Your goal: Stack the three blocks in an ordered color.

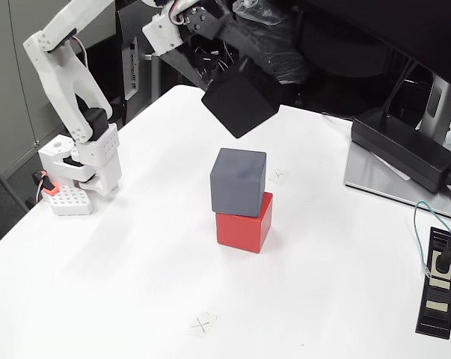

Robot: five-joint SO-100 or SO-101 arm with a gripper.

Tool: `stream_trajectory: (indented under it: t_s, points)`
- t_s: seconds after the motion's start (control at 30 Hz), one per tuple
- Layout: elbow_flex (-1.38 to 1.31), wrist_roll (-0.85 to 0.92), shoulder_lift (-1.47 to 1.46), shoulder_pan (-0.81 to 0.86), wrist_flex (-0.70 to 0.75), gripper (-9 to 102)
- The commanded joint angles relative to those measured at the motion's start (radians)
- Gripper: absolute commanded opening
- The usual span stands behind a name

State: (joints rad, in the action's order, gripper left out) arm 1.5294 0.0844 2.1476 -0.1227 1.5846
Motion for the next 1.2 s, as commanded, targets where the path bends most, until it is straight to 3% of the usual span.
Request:
stream_trajectory:
  t_s: [0.0, 0.47, 1.17]
  points:
    - [0.026, -0.035, 0.034, 0.015, 0.0, -1]
    - [0.187, -0.026, 0.041, 0.043, 0.0, -1]
    - [0.209, -0.025, 0.041, 0.04, 0.0, -1]
